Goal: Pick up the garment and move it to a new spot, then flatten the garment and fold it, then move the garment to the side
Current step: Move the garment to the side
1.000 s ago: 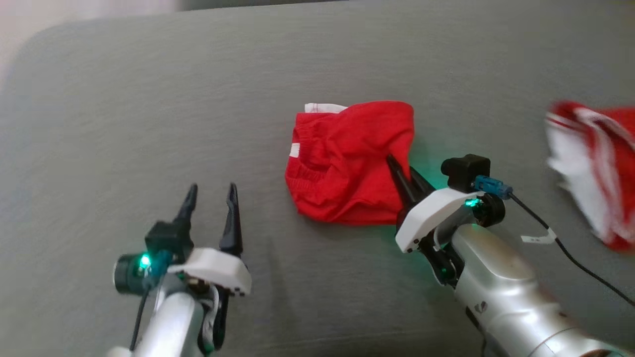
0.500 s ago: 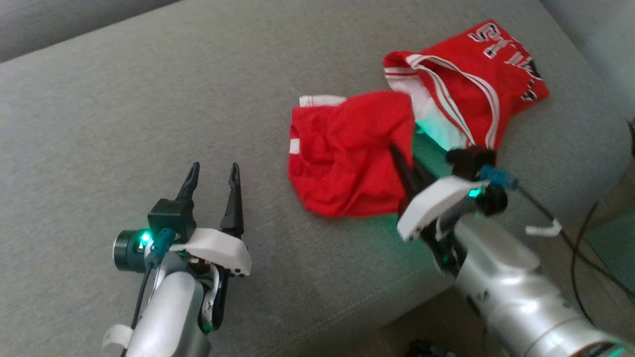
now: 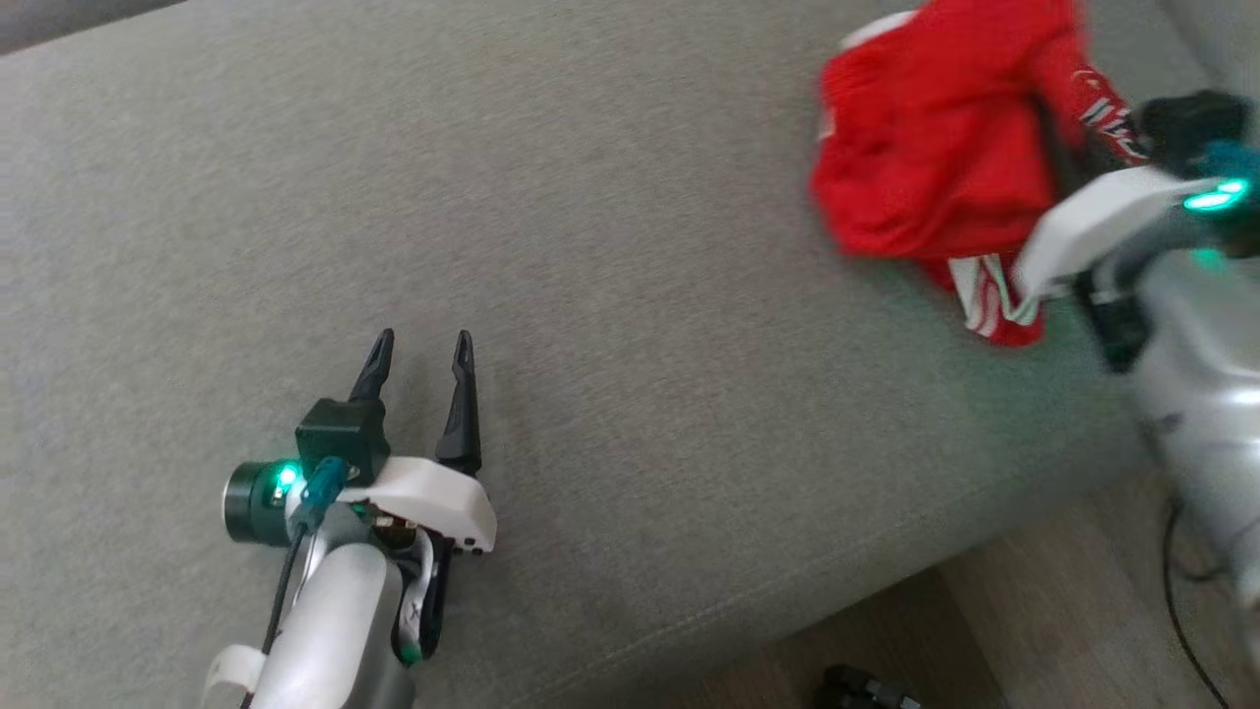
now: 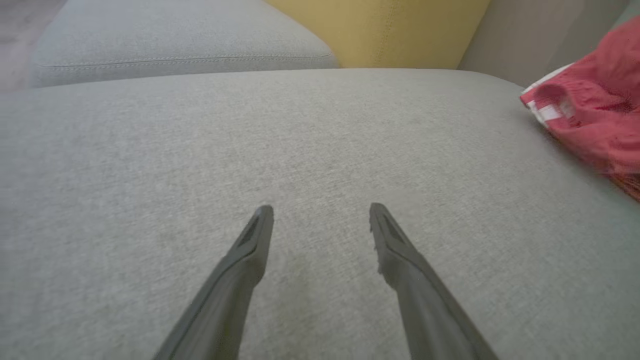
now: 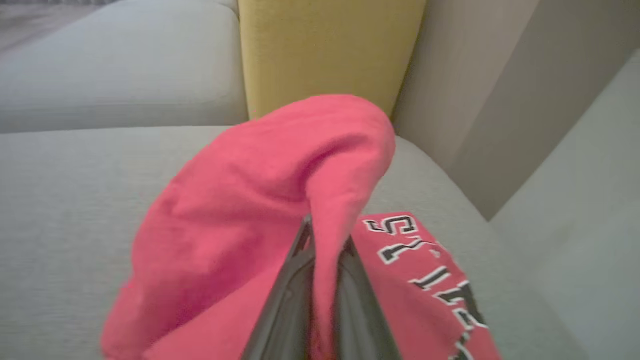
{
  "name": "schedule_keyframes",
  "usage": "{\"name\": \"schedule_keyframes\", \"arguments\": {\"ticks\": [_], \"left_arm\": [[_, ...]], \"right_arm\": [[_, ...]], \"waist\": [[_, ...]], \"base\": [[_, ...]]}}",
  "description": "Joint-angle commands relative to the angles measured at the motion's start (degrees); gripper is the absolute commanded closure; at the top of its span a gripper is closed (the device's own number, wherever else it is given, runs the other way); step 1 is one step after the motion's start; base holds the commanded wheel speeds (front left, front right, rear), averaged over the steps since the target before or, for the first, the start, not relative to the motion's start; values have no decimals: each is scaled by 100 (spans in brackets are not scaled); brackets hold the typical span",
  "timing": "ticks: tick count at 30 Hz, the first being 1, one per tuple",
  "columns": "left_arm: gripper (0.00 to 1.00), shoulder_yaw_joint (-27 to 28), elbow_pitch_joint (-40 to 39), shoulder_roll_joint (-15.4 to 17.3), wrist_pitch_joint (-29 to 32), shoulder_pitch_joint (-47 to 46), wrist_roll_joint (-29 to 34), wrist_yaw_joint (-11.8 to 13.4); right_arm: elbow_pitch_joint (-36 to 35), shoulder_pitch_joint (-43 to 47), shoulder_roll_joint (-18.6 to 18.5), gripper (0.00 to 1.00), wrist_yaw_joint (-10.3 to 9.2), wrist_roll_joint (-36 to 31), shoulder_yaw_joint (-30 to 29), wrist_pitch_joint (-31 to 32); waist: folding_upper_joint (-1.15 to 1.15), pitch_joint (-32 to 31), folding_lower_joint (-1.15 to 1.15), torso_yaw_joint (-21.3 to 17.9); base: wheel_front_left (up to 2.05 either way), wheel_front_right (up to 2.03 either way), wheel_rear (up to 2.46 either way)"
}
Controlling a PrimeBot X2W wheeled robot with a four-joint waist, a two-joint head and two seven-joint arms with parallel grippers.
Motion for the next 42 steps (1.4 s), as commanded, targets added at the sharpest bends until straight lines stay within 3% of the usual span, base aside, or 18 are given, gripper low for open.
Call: {"name": "schedule_keyframes", "arguments": {"ticks": [1,4,5,6,7,8,11,14,18,23,30,36,42], "left_arm": [[0,127,-170,42,-35,-153,39,15],[0,156,-176,42,-35,-153,42,30],[0,176,-170,42,-35,-155,44,34],[0,176,-170,42,-35,-155,44,34],[0,192,-161,42,-35,-158,47,35],[0,206,-153,42,-35,-161,52,36],[0,244,-142,42,-35,-165,54,50],[0,316,-156,42,-35,-161,61,79],[0,466,-224,42,-35,-106,95,168],[0,658,-334,42,-35,47,88,316],[0,823,-493,42,-35,312,-73,394],[0,936,-553,42,-35,602,-94,352],[0,1121,-559,42,-35,890,-121,256]], "right_arm": [[107,-200,-239,100,37,-137,-55,-25],[498,-374,-473,100,37,-413,-159,-38],[611,-442,-525,54,37,-519,-213,-49],[611,-442,-525,54,37,-519,-213,-49],[697,-515,-585,7,37,-652,-273,-61],[770,-581,-648,0,37,-820,-329,-71],[736,-679,-688,0,37,-1146,-715,-84],[154,-554,-619,0,37,-1473,-1374,-86],[-986,46,-105,0,37,-1852,-2292,-87],[-1967,958,707,0,37,-2309,-2816,-88],[-2337,1976,1347,0,37,-2358,-2967,-88],[-2519,2626,1451,0,37,-2200,-2933,-88],[-2640,3044,1457,0,37,-1733,-2409,-88]], "waist": [[0,62,0,126],[0,92,0,181],[0,101,0,193],[0,101,0,193],[0,108,0,202],[0,112,0,210],[0,113,0,226],[0,90,0,254],[0,-37,0,381],[0,-302,0,757],[0,-671,0,1511],[0,-938,0,2111],[0,-1196,0,2439]], "base": [[0,0,0],[0,0,0],[0,0,0],[0,0,0],[0,0,0],[0,0,0],[0,0,0],[0,0,0],[0,0,0],[0,0,0],[0,0,0],[0,0,0],[0,0,0]]}}
